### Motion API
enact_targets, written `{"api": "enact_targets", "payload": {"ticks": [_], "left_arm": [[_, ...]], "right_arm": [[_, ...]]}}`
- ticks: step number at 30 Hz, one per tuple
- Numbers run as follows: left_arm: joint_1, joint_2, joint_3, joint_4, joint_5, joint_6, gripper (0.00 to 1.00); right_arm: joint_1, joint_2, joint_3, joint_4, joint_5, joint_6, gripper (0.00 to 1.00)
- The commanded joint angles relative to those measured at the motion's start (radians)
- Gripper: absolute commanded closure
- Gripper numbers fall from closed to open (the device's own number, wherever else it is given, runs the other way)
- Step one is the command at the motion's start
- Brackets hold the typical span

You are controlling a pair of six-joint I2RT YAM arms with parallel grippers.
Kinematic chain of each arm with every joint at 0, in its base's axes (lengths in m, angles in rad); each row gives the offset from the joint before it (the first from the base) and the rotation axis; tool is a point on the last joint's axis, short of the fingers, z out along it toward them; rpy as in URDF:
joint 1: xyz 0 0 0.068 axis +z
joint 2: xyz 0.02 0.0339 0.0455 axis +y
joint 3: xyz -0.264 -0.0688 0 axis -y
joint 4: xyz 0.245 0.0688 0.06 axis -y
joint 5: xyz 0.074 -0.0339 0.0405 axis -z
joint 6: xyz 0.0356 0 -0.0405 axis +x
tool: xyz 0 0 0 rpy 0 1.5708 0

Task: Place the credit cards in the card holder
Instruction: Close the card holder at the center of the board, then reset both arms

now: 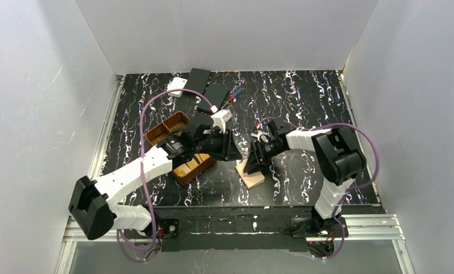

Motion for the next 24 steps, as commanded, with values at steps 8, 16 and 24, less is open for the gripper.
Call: {"api": "enact_targets", "payload": {"ticks": [8, 16, 24], "left_arm": [[0.005, -0.205, 0.044, -0.181, -0.119, 0.028, 0.57], [0.007, -0.331, 0.243, -0.341, -0.240, 0.089, 0.40], [0.008, -0.486, 0.424, -0.389, -0.463, 0.208, 0.02]], "right_arm": [[-0.013, -0.410, 0.187, -0.177, 0.232, -0.089, 0.28], [-0.013, -0.713, 0.339, -0.302, 0.594, -0.150, 0.02], [-0.013, -0.891, 0.593, -0.436, 1.078, -0.174, 0.02]]}}
